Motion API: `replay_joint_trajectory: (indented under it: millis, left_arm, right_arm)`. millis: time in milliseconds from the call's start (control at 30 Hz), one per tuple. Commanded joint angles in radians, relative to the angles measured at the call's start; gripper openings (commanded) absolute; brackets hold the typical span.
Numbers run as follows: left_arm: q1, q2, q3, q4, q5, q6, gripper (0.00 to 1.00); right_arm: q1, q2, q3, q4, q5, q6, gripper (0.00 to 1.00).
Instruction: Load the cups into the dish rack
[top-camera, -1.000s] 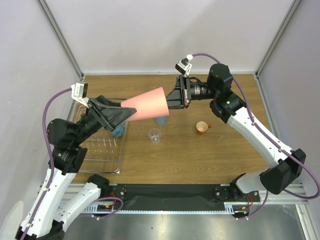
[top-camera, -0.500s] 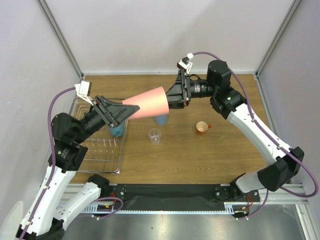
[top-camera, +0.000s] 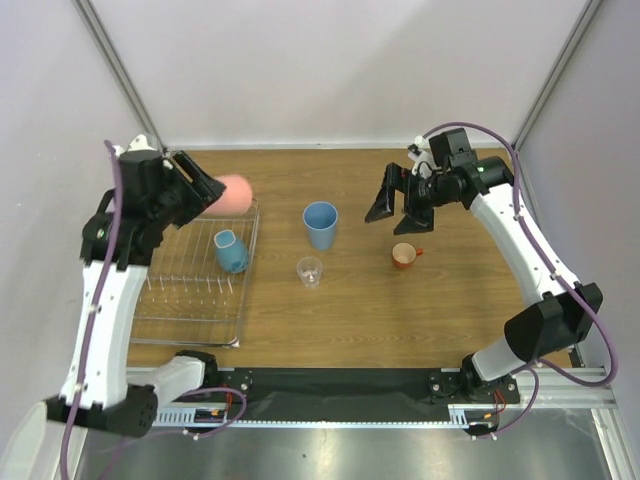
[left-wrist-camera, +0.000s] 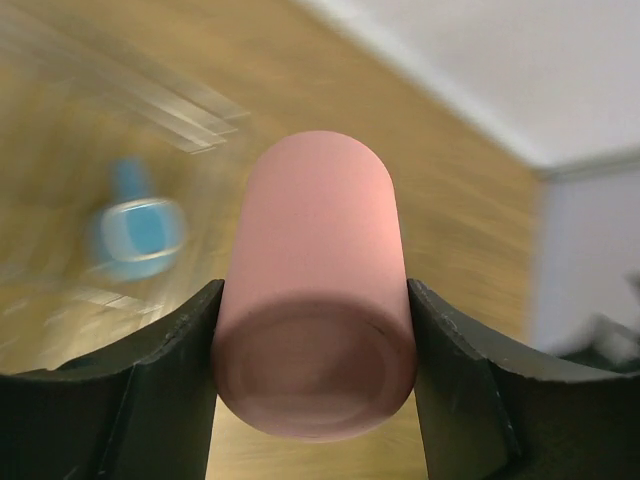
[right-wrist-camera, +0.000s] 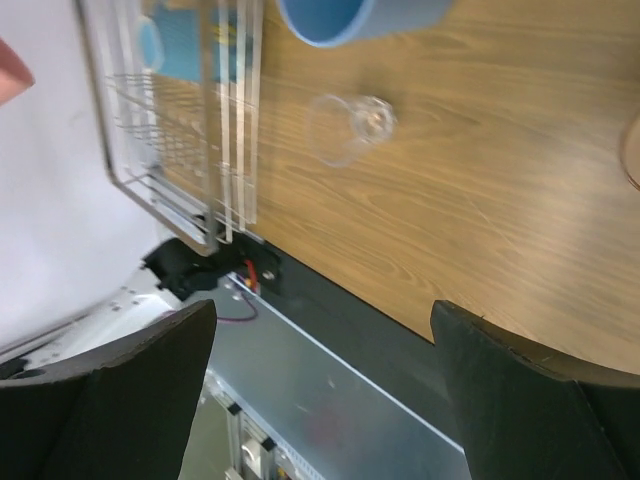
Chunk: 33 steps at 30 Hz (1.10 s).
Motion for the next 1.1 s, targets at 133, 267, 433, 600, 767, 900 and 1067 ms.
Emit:
replay_joint_trajectory:
  millis: [133,267,433,600,767,900,1067]
  left_arm:
    - [0.123,0.162,0.028,-0.213,-0.308,0.063,0.0]
    - [0.16,0.247,0.048,-0.223,-0.381,0.065,0.0]
    - [0.195,0.341,0.051,-0.189,-0.408,0.08,0.0]
    - [0.203,0.452,0.094,-0.151,-0.388,0.105,0.0]
    - [0.2,0.614,0.205,-0.193,-0.378,0.092,0.0]
    - [0.204,0.694,0.254,-0.186,-0.31,0.092,0.0]
    - [0.198,0.788,0.312,-0.193,-0.217,0.108,0.0]
  right_arm:
    - [-0.002,0.072,0.109,-0.145,0.084,-0.13,0.95]
    - [-0.006,0.124,0.167,-0.16,0.111,-0.148,0.95]
    - [-0.017,0.193,0.222,-0.166,0.112,-0.156,0.95]
    - [-0.023,0.238,0.256,-0.16,0.1,-0.151,0.95]
    - [-0.026,0.285,0.288,-0.156,0.086,-0.141,0.95]
    - [-0.026,0.318,0.318,-0.154,0.075,-0.135,0.95]
    - [-0.026,0.353,0.344,-0.151,0.058,-0.128,0.94]
